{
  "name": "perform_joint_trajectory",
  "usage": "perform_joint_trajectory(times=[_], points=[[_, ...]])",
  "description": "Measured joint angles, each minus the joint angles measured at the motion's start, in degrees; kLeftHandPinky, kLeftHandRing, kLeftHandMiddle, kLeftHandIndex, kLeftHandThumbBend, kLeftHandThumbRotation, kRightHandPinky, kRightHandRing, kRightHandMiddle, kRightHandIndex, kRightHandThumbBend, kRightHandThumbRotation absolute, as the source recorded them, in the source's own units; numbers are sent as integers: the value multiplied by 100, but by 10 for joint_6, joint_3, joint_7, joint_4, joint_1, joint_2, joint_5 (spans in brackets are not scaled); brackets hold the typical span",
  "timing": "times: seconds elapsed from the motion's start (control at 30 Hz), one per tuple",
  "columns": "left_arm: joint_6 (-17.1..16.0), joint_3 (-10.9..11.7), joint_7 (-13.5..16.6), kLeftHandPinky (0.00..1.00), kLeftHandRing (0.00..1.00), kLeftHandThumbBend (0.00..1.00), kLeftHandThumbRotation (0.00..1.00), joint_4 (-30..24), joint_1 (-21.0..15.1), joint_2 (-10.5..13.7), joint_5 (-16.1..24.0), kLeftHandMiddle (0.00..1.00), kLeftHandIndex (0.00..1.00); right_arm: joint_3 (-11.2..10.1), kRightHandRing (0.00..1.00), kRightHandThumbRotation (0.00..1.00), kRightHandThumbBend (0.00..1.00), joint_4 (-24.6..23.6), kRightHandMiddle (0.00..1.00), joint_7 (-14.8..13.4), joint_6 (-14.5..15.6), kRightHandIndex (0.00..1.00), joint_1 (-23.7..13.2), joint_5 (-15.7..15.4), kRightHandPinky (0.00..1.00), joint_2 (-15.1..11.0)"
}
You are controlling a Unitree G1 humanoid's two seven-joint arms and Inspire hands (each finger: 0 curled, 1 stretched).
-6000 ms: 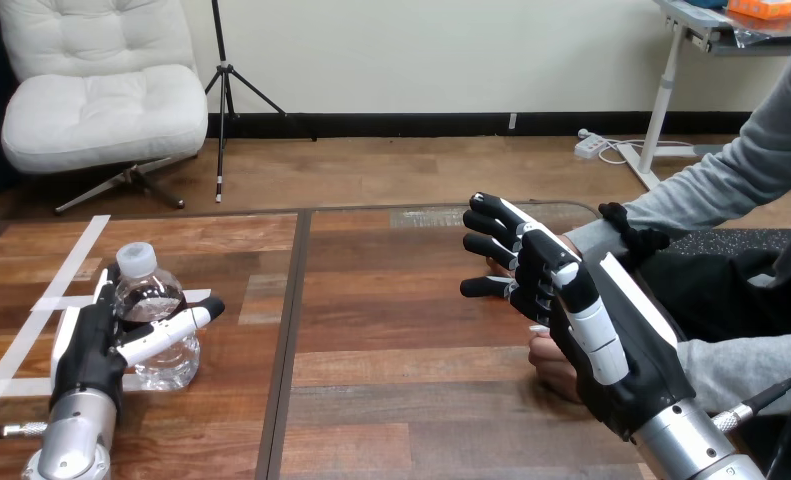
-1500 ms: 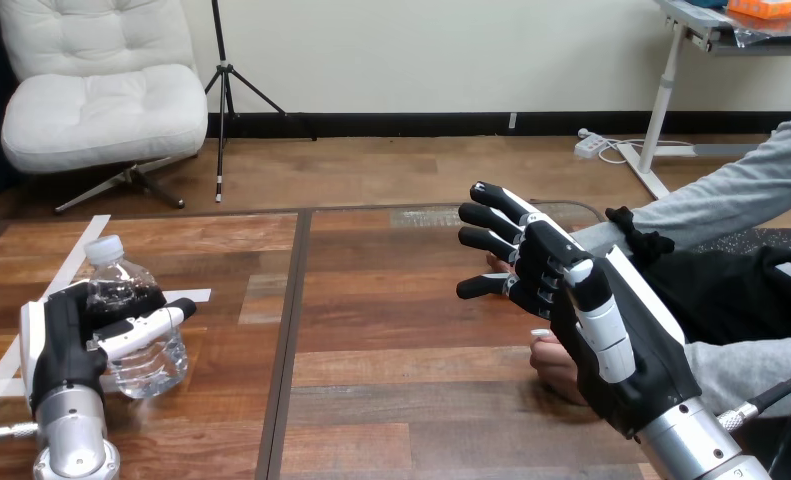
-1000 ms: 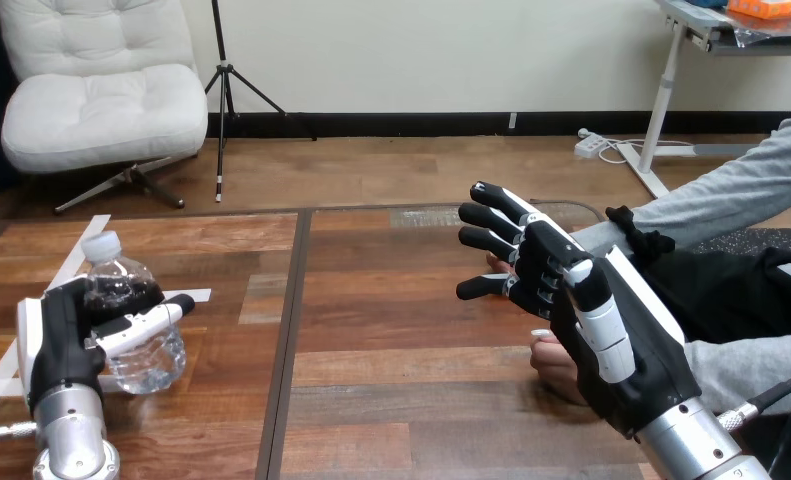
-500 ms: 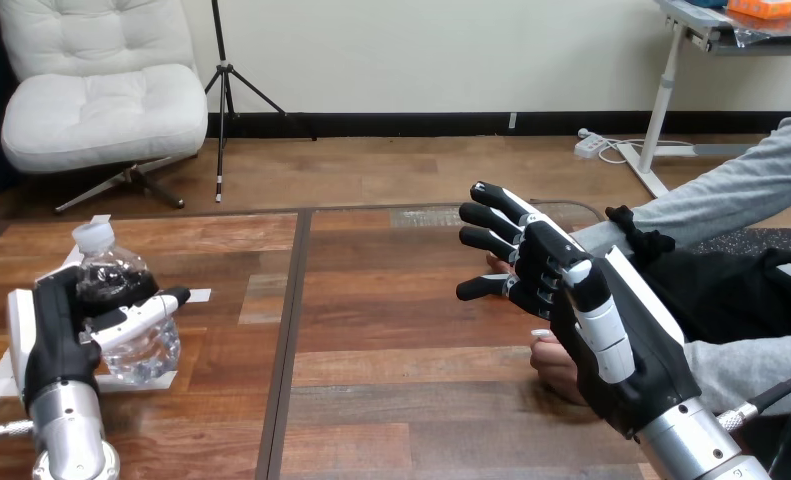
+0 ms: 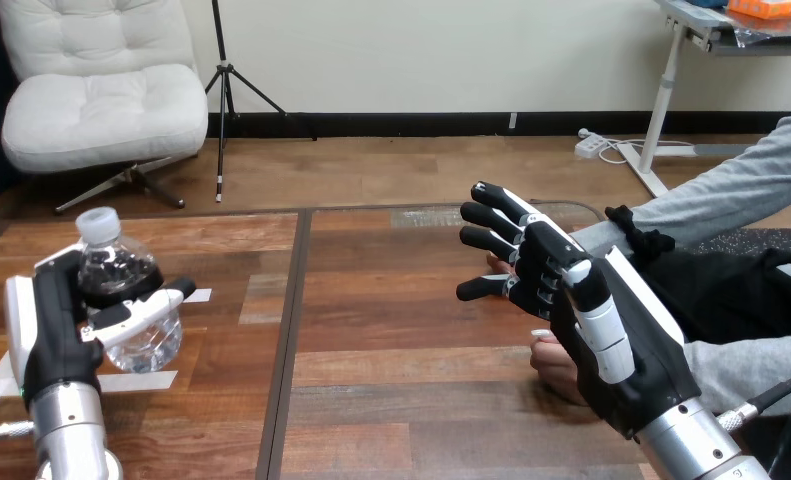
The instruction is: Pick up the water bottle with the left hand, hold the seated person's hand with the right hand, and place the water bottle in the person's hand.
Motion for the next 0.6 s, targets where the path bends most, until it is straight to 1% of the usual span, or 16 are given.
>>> perform_joint_trajectory(times=[0.2,0.3,0.43,0.6], points=[[-34,-6,17,27,32,79,0,0,2,0,22,37,38,0,90,95,100,1,91,0,0,92,0,-1,69,0],[-47,-11,21,26,31,79,0,-3,3,1,28,36,38,0,90,94,100,1,91,0,0,92,0,-2,69,0],[-54,-14,22,26,31,79,0,-11,4,1,38,36,38,0,89,95,100,2,90,0,0,91,0,-5,68,0],[-55,-15,22,26,31,79,0,-27,8,1,45,36,38,0,88,94,100,3,89,0,-4,90,0,-18,67,-1]])
